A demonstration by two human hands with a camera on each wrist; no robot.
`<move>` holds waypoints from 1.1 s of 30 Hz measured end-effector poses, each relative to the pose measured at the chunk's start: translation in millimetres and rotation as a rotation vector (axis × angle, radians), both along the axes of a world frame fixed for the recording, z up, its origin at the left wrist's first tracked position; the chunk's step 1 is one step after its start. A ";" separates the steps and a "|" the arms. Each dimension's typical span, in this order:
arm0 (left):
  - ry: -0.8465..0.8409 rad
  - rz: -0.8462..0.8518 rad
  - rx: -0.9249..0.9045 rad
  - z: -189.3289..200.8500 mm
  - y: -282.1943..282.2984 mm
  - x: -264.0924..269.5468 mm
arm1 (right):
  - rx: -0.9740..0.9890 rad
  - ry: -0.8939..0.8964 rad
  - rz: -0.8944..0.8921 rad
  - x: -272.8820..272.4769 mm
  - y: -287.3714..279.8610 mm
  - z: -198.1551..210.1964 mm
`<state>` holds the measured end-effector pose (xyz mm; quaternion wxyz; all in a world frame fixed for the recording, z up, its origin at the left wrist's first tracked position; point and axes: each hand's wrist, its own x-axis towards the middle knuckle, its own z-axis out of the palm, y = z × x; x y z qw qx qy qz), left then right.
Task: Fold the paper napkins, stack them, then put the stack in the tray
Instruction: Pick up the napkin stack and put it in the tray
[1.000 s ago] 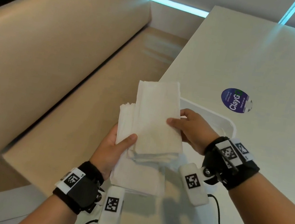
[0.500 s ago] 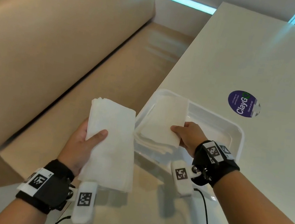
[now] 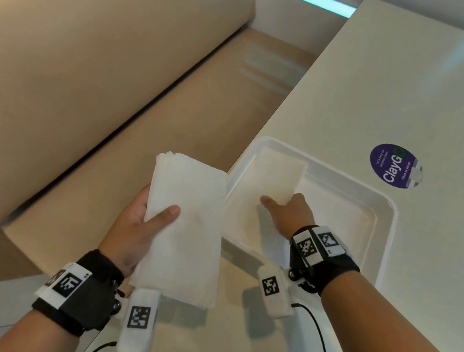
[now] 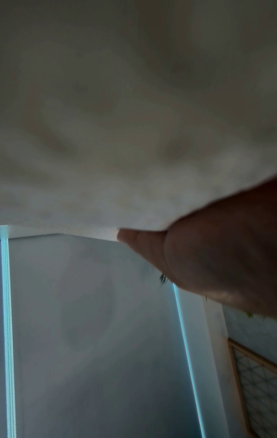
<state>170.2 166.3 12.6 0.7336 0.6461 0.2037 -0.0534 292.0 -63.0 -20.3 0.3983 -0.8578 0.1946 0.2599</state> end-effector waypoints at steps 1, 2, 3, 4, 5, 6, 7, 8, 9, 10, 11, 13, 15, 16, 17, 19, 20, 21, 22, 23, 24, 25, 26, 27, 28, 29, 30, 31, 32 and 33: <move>-0.002 -0.001 -0.002 0.2 0.0 0.2 | -0.010 -0.003 -0.025 1.5 -0.2 -0.7; -0.004 0.003 -0.005 0.3 0.0 0.9 | -0.010 -0.005 -0.047 2.6 -1.0 -0.7; -0.006 0.005 -0.012 0.4 0.2 1.5 | -0.017 -0.005 -0.054 3.8 -2.0 -1.8; -0.008 -0.002 -0.017 -0.8 0.9 2.2 | -0.032 -0.006 -0.041 4.0 -3.1 -2.0; -0.009 -0.012 -0.020 -1.2 0.9 2.8 | -0.052 -0.008 -0.014 4.5 -4.3 -3.8; -0.012 -0.018 -0.018 -1.6 1.1 3.2 | -0.068 -0.012 0.021 4.3 -5.1 -4.4; -0.016 -0.020 -0.018 -1.6 1.2 3.2 | -0.076 -0.009 0.051 4.0 -5.7 -6.1; -0.019 -0.020 -0.019 -2.0 0.7 3.5 | -0.072 0.000 0.074 2.8 -5.7 -6.5; -0.019 -0.018 -0.019 -2.4 0.2 3.7 | -0.064 0.014 0.091 1.9 -5.8 -7.2; -0.021 -0.019 -0.016 -2.3 -0.8 4.0 | -0.059 0.026 0.101 1.1 -5.3 -5.8; -0.023 -0.021 -0.011 -1.7 -1.8 4.2 | -0.059 0.036 0.102 1.0 -5.3 -4.4; -0.025 -0.023 -0.008 -0.3 -3.8 4.7 | -0.069 0.039 0.074 1.7 -7.1 0.0; -0.032 -0.022 -0.013 1.3 -4.3 5.0 | -0.078 0.049 0.033 1.1 -11.0 7.5; -0.038 -0.023 -0.017 2.1 -4.5 5.5 | -0.085 0.056 0.024 0.1 -13.6 11.0; -0.042 -0.027 -0.021 3.6 -5.2 5.9 | -0.092 0.062 0.030 -1.4 -16.4 14.1; -0.048 -0.025 -0.031 4.9 -6.1 7.9 | -0.105 0.083 0.060 -3.2 -19.8 17.3; -0.055 -0.027 -0.041 5.6 -7.3 9.0 | -0.108 0.092 0.079 -3.4 -20.7 17.9; -0.062 -0.031 -0.048 5.6 -8.2 10.2 | -0.103 0.102 0.097 -4.1 -20.0 17.9; -0.066 -0.038 -0.054 5.3 -9.5 11.1 | -0.096 0.107 0.125 -4.5 -19.3 17.0; -0.067 -0.047 -0.060 5.0 -11.4 11.9 | -0.086 0.106 0.155 -4.8 -17.8 16.6; -0.068 -0.058 -0.068 4.8 -13.4 12.3 | -0.073 0.100 0.173 -5.0 -16.7 15.1; -0.070 -0.068 -0.077 4.6 -15.5 12.8 | -0.044 0.089 0.165 -5.3 -15.8 13.6; -0.069 -0.076 -0.084 4.2 -17.7 13.1 | -0.008 0.084 0.143 -6.1 -15.5 12.9; -0.067 -0.088 -0.089 4.4 -19.8 13.3 | 0.015 0.076 0.135 -7.2 -15.8 12.4; -0.065 -0.099 -0.091 4.2 -21.7 13.7 | 0.020 0.073 0.149 -8.1 -16.1 13.5; -0.063 -0.109 -0.095 4.3 -23.6 14.1 | 0.017 0.069 0.174 -9.3 -16.6 14.3; -0.062 -0.115 -0.099 4.4 -25.5 14.4 | 0.017 0.064 0.193 -11.1 -17.5 16.7; -0.062 -0.118 -0.104 4.0 -27.1 14.7 | 0.025 0.052 0.199 -13.6 -17.8 21.3; -0.064 -0.119 -0.109 4.0 -29.4 14.8 | 0.023 0.024 0.196 -16.0 -17.9 27.3; -0.064 -0.116 -0.112 3.8 -31.9 15.2 | 0.018 -0.034 0.191 -18.9 -17.6 35.3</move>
